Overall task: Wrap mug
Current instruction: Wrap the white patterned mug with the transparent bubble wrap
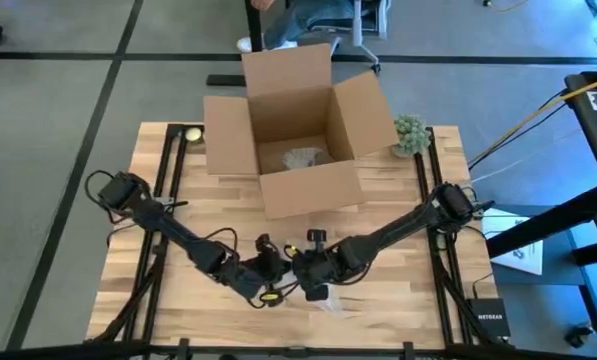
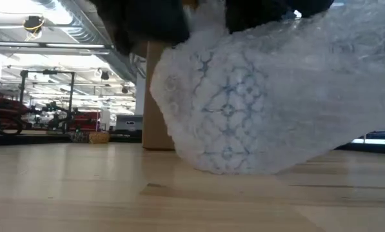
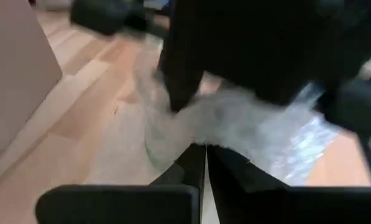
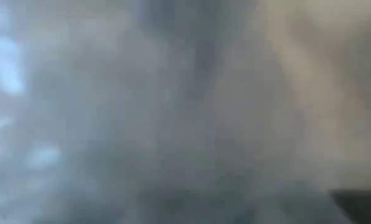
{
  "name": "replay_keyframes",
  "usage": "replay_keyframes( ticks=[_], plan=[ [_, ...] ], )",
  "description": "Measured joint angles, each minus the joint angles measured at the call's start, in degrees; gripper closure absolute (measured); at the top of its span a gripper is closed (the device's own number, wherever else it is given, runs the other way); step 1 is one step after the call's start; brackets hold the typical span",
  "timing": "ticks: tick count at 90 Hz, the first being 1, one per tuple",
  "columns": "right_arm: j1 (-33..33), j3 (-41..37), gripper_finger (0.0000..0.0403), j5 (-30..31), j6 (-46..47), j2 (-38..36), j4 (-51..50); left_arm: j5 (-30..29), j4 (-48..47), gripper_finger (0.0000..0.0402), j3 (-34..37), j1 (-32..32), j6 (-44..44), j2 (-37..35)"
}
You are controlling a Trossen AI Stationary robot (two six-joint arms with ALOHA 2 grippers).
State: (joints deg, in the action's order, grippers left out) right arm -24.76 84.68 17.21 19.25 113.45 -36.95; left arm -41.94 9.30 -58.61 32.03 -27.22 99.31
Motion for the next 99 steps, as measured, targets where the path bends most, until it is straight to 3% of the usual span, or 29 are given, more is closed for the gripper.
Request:
replay_keyframes(
  ticks=[20, 52, 74, 99],
  plan=[
    [0.01, -0.04, 0.0402, 0.00, -0.20, 0.00, 0.23, 1.82, 5.11, 0.0402, -0.11, -2.18, -1.17, 3.14],
    [0.01, 0.05, 0.0402, -0.54, -0.24, -0.11, -0.20, 1.53, 5.55, 0.0402, -0.31, -2.99, -1.47, 6.53],
    [-0.06, 8.04, 0.0402, -0.55, -0.14, -0.33, -14.73, 1.47, 5.27, 0.0402, -0.33, -2.73, -1.27, 6.60],
    [-4.14, 16.06, 0.0402, -0.17, -1.24, -1.80, -23.82, 1.51, 5.05, 0.0402, -0.33, -2.71, -1.09, 6.62]
  ],
)
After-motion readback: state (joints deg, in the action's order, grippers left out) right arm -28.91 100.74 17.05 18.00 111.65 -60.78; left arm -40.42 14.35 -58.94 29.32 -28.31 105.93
